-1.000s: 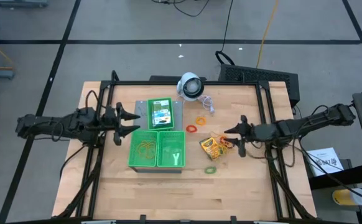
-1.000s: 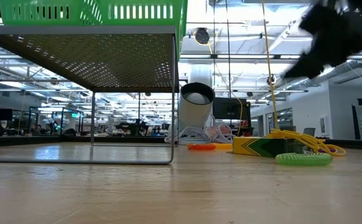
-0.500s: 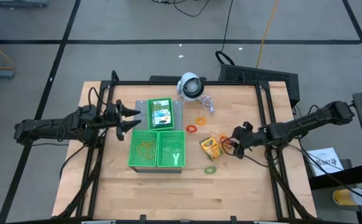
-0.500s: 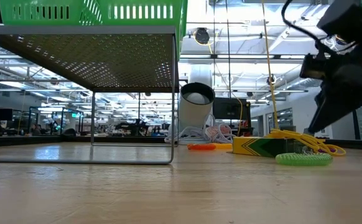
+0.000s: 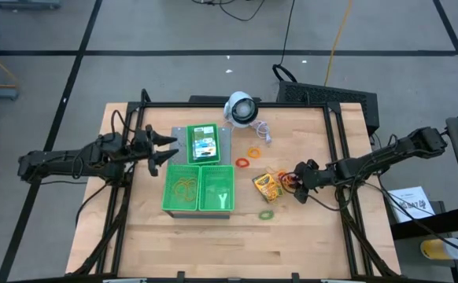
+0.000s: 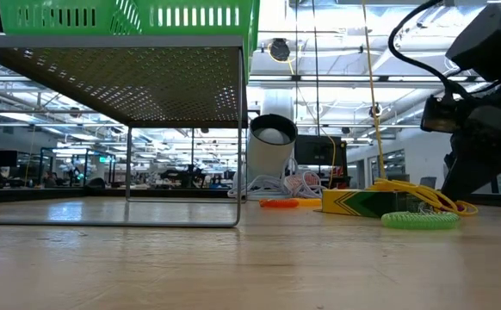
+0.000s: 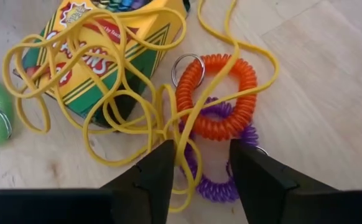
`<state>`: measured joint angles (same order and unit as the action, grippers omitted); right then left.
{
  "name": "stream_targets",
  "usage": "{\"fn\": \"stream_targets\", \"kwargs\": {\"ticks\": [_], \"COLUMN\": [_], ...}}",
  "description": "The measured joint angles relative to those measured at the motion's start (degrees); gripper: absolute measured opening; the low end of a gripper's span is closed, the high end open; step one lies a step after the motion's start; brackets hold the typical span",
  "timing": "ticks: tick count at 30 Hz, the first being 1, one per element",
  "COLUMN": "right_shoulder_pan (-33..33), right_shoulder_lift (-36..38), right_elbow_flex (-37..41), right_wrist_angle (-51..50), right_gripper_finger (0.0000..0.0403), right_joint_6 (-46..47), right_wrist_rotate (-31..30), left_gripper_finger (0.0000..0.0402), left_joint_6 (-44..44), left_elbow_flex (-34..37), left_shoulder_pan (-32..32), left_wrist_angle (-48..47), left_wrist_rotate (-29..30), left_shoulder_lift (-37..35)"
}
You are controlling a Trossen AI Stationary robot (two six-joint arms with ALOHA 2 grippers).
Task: Pick & Place Office Desk Supplies
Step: Put the yellow rubber band into the bottom left green basket on the shelf
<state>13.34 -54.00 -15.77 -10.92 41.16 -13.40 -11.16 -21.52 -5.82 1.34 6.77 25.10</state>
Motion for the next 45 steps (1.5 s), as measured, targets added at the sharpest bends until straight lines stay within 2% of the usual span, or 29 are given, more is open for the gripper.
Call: {"fn": "stream_targets", "kwargs": {"ticks": [6,13,16,23,31,34,41,45], "right_shoulder_pan": [0.00,0.00,0.00,0.00,0.00,0.00,0.00,-0.04], "right_shoulder_lift": [0.00,0.17,1.36,5.54,5.31,4.96,4.39,4.39], "right_elbow_flex": [0.02,0.04,0.04,0.07,0.07,0.07,0.07,0.07], "right_wrist_angle": [0.00,0.02,-0.12,-0.11,-0.11,-0.09,-0.02,-0.02], "right_gripper_finger": [0.0098,0.0017,0.0006,0.0015,0.0026,0.0054,0.0148,0.0167], "right_joint_6": [-2.15,-4.88,-5.82,-5.87,-5.85,-4.97,-5.10,-5.20], "right_wrist_rotate": [0.27,0.19,0.45,1.70,1.72,1.70,1.43,1.29], "left_gripper_finger": [0.0230,0.0230,0.0230,0.0230,0.0230,0.0230,0.0230,0.0230], "left_joint_6": [-0.96,-1.62,-1.64,-1.66,-1.66,-1.66,-1.81,-1.81], "left_elbow_flex": [0.00,0.00,0.00,0.00,0.00,0.00,0.02,0.00], "left_shoulder_pan": [0.00,0.00,0.00,0.00,0.00,0.00,0.00,0.00], "left_wrist_angle": [0.00,0.01,0.16,0.26,0.28,0.28,0.28,0.28], "left_wrist_rotate": [1.42,1.40,1.40,1.40,1.37,1.37,1.35,1.35], "left_shoulder_lift": [0.00,0.00,0.00,0.00,0.00,0.00,0.00,0.00]}}
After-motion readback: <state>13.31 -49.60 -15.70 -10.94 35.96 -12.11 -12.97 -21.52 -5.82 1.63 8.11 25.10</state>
